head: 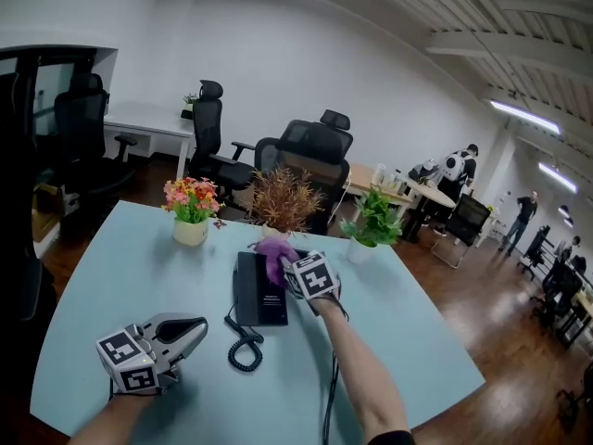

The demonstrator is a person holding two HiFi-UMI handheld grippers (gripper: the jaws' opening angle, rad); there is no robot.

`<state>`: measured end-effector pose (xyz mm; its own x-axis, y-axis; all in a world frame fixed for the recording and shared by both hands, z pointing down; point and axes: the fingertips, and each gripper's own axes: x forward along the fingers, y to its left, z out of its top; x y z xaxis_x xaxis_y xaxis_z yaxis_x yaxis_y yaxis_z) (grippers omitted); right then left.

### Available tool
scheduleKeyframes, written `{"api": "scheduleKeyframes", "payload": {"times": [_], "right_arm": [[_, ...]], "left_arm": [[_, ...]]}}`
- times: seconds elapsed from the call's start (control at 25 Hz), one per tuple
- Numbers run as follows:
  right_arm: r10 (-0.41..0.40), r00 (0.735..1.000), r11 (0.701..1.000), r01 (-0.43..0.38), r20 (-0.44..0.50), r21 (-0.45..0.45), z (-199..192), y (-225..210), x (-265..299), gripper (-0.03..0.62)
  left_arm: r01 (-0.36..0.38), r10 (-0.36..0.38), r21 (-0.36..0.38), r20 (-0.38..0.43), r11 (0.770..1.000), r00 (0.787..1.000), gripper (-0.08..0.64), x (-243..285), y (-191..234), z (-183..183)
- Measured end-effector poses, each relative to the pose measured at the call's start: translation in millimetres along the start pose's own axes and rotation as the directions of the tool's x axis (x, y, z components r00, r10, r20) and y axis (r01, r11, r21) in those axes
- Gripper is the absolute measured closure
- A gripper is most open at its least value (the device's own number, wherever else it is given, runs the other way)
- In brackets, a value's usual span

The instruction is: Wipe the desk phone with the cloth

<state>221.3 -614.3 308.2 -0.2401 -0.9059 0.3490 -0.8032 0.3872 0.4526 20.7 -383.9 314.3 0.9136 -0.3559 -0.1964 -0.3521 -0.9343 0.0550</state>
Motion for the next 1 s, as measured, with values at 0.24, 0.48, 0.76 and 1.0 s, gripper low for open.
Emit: {"api": "scheduleKeyframes", "payload": {"times": [0.24,0.48,0.76,1.0], "right_arm": [[0.114,0.99,0.993,-0.117,-0.079,-0.028,-26,25,-11,0.526],[0.213,0.968,0.972,-0.223,-0.131,-0.076,-55,65,-46,0.526],[0.256,0.952,0.958,-0.273,-0.165,-0.089,-92,99,-77,0.526],[0.251,0.95,0.954,-0.275,-0.185,-0.117,-96,107,-95,0.526]], "left_arm": [[0.009,-0.008,0.017,-0.013,1.0,1.0,0.546,0,1,-2],[0.02,-0.019,0.034,-0.026,0.999,0.999,0.546,2,-5,-7],[0.029,-0.027,0.048,-0.041,0.998,0.999,0.546,-2,-17,-19],[0.06,-0.053,0.104,-0.064,0.993,0.997,0.546,2,-28,-21]]}}
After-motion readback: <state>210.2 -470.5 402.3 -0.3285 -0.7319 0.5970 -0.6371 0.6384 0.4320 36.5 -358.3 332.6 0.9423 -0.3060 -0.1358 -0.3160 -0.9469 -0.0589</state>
